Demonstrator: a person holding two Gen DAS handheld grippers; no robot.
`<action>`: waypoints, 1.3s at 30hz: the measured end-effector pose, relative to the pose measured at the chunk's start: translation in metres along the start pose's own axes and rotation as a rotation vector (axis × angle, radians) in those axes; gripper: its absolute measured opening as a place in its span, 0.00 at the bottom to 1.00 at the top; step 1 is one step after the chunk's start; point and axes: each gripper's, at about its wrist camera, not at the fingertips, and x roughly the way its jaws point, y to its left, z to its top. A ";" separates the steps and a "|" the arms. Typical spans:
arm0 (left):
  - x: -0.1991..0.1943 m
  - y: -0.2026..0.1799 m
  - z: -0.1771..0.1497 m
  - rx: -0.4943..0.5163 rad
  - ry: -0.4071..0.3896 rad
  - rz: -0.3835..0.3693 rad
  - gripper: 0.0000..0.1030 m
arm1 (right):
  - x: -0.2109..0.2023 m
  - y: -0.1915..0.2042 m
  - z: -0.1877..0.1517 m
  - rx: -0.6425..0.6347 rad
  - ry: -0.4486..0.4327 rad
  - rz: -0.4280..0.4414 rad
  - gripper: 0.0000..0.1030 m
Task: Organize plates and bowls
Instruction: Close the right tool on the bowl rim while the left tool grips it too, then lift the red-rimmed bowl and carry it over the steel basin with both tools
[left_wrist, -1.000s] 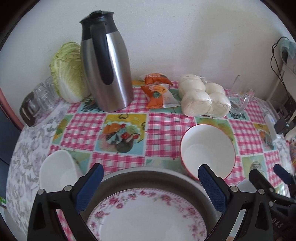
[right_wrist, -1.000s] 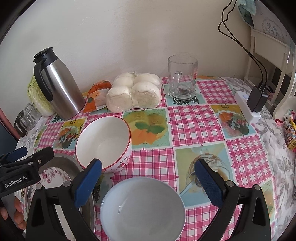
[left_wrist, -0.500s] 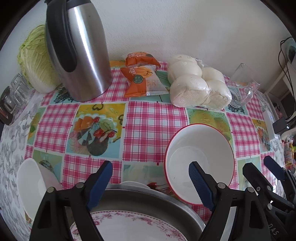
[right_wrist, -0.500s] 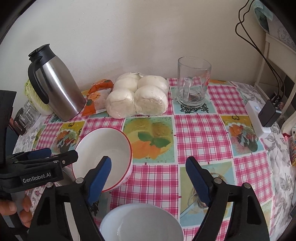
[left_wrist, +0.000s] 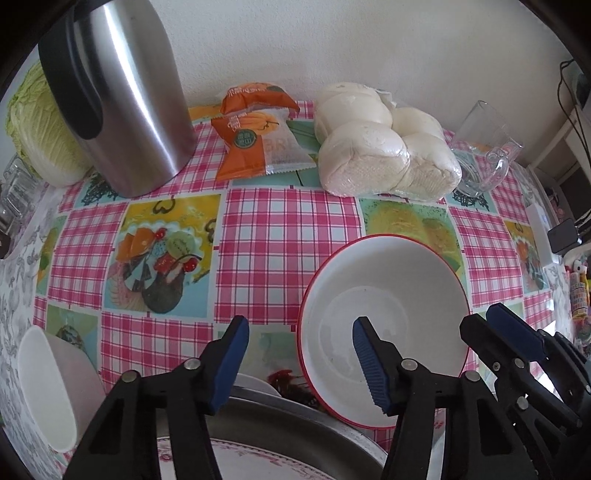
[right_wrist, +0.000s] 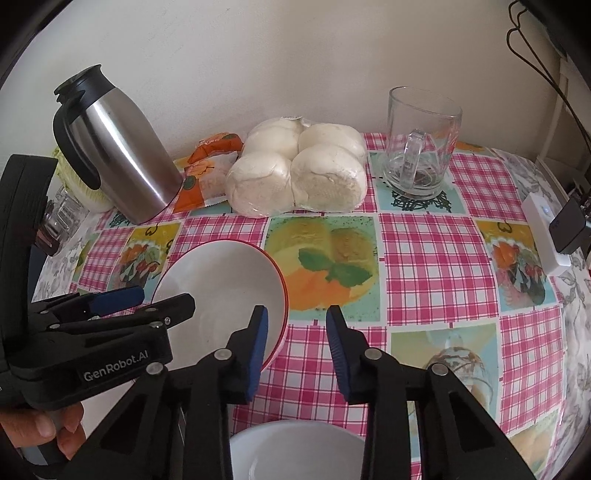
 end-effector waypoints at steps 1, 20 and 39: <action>0.001 0.000 0.000 -0.003 0.003 -0.001 0.59 | 0.001 0.000 0.000 0.001 0.004 0.003 0.29; 0.034 -0.001 0.005 -0.015 0.073 0.033 0.50 | 0.037 0.017 0.001 -0.034 0.104 -0.001 0.17; 0.037 -0.010 -0.001 -0.020 0.046 -0.054 0.24 | 0.042 0.004 -0.002 0.082 0.107 0.059 0.17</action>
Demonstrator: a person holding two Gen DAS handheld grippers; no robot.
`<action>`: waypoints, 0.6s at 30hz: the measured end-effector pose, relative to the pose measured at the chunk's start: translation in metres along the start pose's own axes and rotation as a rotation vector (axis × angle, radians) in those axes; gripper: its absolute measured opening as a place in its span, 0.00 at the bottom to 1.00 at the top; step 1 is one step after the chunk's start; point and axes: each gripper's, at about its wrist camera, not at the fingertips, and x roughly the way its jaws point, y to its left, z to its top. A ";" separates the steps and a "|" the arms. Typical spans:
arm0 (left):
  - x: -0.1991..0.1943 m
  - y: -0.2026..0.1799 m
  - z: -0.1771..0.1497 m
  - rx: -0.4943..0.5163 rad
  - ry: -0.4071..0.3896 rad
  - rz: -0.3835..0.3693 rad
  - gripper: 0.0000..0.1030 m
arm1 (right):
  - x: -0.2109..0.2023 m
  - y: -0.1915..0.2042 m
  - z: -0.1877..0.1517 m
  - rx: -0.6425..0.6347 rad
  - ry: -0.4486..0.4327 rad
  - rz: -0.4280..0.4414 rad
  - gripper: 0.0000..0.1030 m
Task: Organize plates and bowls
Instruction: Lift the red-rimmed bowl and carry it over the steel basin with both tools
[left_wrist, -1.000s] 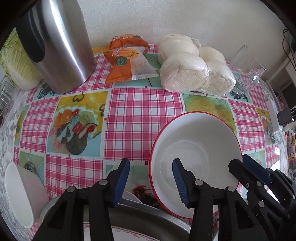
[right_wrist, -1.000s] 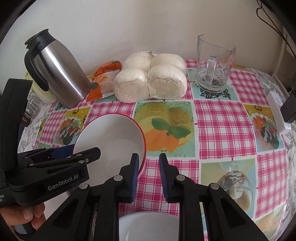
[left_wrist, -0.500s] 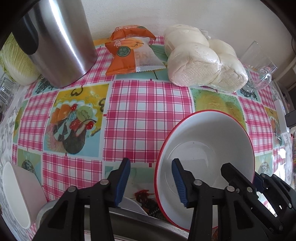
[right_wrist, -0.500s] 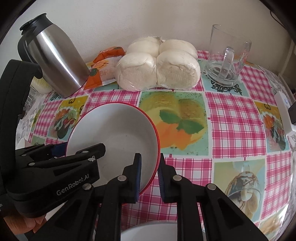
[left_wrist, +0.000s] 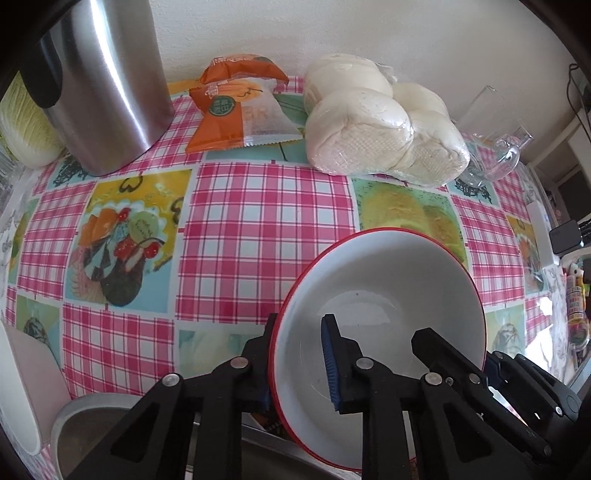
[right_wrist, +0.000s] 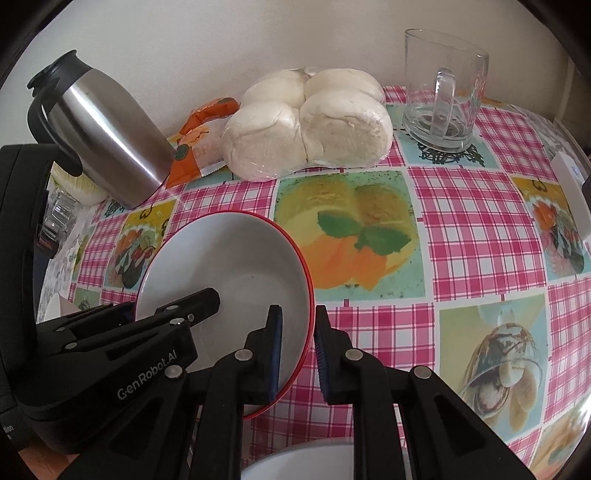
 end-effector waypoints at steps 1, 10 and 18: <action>0.000 -0.001 0.000 0.001 -0.002 -0.001 0.24 | -0.001 -0.001 0.000 0.001 -0.003 -0.002 0.17; -0.020 -0.016 -0.003 -0.018 -0.052 -0.050 0.24 | -0.030 -0.012 0.000 0.022 -0.061 -0.005 0.16; -0.065 -0.025 -0.013 -0.028 -0.129 -0.069 0.24 | -0.071 -0.007 -0.008 0.008 -0.119 -0.012 0.16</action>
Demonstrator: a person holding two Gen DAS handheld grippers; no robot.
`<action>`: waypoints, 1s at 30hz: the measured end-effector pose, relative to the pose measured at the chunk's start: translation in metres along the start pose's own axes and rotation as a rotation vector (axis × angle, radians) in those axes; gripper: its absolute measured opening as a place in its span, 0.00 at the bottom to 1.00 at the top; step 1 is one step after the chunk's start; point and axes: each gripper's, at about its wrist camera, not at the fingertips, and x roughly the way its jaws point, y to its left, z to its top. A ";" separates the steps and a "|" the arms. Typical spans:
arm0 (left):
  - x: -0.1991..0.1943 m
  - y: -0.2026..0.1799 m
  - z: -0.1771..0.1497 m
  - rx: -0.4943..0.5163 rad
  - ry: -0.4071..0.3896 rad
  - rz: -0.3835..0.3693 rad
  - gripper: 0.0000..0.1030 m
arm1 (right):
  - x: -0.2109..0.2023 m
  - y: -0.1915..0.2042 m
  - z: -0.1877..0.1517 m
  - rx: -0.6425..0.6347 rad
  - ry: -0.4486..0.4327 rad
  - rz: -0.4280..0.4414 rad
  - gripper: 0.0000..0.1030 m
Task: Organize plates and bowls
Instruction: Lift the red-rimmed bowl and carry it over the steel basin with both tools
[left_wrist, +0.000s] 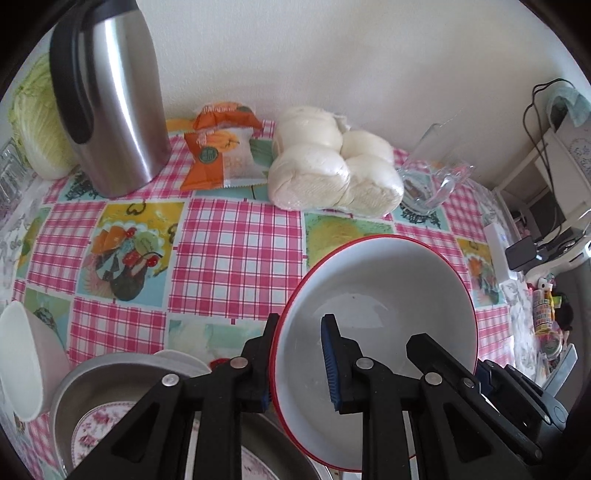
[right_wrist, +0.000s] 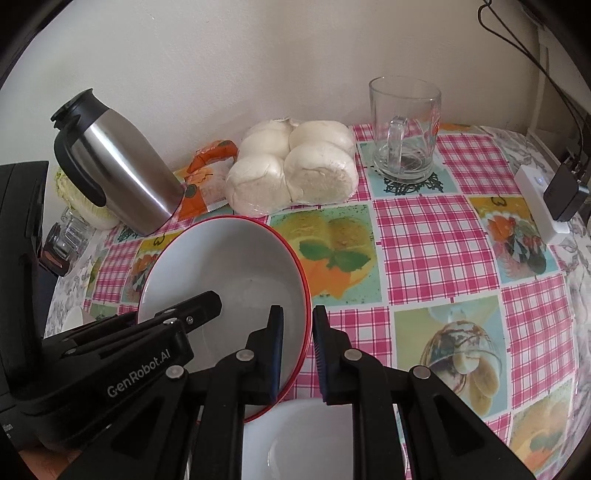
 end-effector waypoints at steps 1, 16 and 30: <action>-0.009 0.000 -0.002 -0.002 -0.009 -0.002 0.24 | -0.006 0.001 -0.001 -0.002 -0.009 0.000 0.16; -0.083 0.011 -0.044 0.032 -0.065 0.055 0.24 | -0.066 0.041 -0.033 -0.005 -0.050 0.029 0.16; -0.100 0.036 -0.095 -0.016 -0.068 0.072 0.24 | -0.077 0.061 -0.085 0.000 -0.029 0.068 0.16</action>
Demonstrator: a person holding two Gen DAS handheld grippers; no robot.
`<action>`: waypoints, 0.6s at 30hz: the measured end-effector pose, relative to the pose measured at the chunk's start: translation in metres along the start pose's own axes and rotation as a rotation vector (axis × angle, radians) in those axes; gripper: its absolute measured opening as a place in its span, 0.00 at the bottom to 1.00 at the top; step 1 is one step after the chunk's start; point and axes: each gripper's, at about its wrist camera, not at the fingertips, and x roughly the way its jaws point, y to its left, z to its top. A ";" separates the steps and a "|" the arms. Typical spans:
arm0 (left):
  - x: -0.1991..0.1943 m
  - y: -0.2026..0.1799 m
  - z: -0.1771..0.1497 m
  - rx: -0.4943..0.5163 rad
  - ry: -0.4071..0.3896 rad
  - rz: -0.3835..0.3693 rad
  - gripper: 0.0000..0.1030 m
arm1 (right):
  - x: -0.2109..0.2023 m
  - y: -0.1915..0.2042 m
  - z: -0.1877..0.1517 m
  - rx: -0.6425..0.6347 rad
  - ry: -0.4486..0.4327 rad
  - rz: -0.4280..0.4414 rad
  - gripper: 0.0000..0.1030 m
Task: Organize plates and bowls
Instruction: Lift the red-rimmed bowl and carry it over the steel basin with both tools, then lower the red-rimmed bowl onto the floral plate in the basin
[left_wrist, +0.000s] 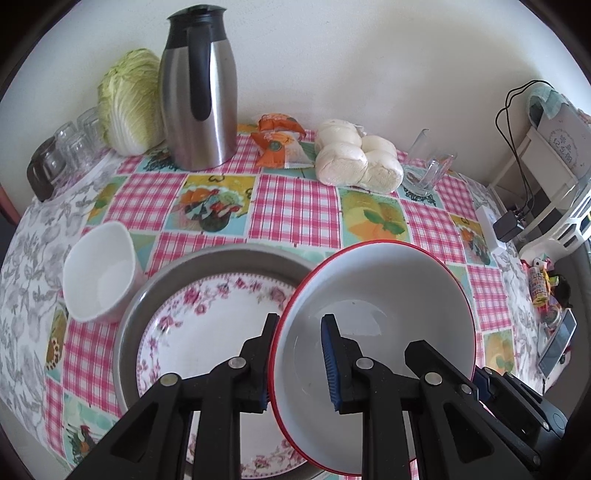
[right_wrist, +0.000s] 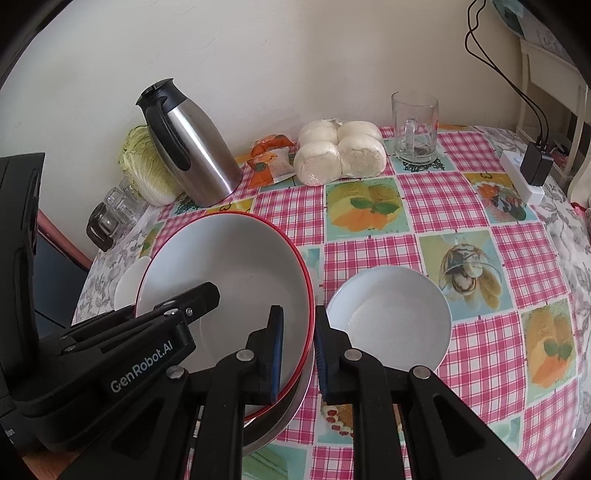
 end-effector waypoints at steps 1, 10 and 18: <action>0.000 0.002 -0.005 -0.005 0.002 0.001 0.24 | 0.000 0.000 -0.003 0.006 0.003 0.008 0.16; -0.004 0.026 -0.032 -0.086 0.014 -0.028 0.25 | 0.002 0.012 -0.023 0.002 0.021 0.008 0.16; -0.024 0.051 -0.041 -0.139 -0.025 -0.010 0.25 | 0.004 0.038 -0.031 -0.039 0.025 0.028 0.16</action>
